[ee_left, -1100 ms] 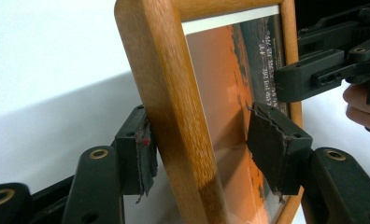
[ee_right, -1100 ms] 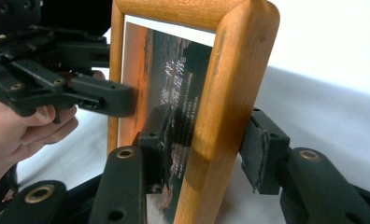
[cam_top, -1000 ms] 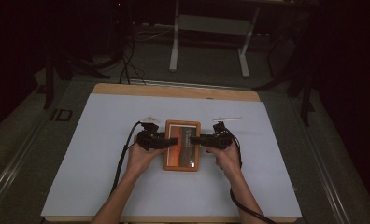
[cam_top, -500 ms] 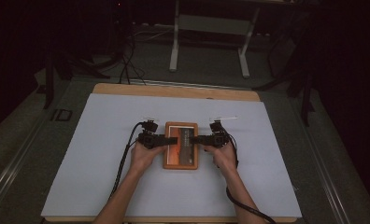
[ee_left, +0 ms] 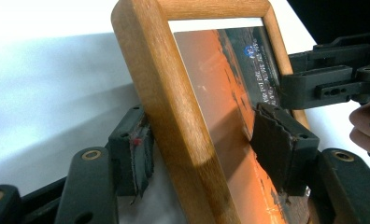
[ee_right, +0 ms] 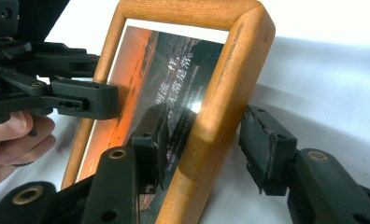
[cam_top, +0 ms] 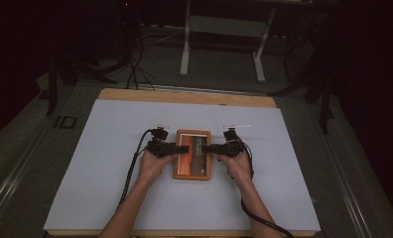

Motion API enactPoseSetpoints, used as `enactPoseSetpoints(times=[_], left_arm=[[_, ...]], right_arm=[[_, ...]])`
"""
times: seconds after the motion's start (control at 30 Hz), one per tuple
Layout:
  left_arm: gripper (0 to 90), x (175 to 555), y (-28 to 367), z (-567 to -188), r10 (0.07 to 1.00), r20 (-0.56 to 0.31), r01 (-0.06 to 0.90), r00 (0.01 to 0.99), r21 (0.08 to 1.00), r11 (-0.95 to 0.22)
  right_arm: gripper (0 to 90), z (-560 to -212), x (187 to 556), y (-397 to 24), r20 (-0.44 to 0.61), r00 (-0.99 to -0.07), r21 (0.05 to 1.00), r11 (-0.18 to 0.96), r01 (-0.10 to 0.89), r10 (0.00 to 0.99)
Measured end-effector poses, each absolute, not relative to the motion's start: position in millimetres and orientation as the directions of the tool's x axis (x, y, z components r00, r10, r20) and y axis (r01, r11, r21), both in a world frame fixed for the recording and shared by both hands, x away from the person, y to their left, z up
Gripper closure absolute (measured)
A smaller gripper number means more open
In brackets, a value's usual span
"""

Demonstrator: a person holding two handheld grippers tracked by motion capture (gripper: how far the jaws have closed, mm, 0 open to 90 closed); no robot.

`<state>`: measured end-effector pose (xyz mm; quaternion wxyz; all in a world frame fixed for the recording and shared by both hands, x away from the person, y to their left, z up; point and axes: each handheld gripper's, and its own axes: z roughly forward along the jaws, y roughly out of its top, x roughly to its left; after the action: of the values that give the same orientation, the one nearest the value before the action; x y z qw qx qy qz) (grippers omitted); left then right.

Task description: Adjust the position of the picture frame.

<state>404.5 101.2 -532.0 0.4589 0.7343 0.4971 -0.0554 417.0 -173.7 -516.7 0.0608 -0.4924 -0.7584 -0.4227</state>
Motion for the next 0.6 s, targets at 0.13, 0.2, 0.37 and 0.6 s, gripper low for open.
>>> enactPoseSetpoints(times=[0.13, 0.2, 0.37, 0.6], left_arm=[[41.2, 402.2, 102.1, -532.8, 0.675, -0.546, 0.786, 0.496, 0.613, -0.082], [41.3, 401.6, 102.6, -532.6, 0.678, -0.545, 0.788, 0.494, 0.611, -0.083], [41.6, 401.0, 103.6, -532.8, 0.677, -0.552, 0.792, 0.488, 0.606, -0.077], [43.5, 399.7, 105.3, -530.5, 0.682, -0.529, 0.777, 0.506, 0.623, -0.094]], right_arm=[[52.3, -516.9, 417.1, -173.7, 0.511, -0.507, 0.582, 0.154, 0.799, 0.694], [52.3, -516.8, 417.6, -173.3, 0.511, -0.507, 0.581, 0.156, 0.799, 0.694], [52.4, -516.7, 418.4, -171.9, 0.515, -0.505, 0.577, 0.155, 0.802, 0.693], [52.5, -518.0, 416.9, -174.6, 0.517, -0.507, 0.585, 0.148, 0.798, 0.689]])
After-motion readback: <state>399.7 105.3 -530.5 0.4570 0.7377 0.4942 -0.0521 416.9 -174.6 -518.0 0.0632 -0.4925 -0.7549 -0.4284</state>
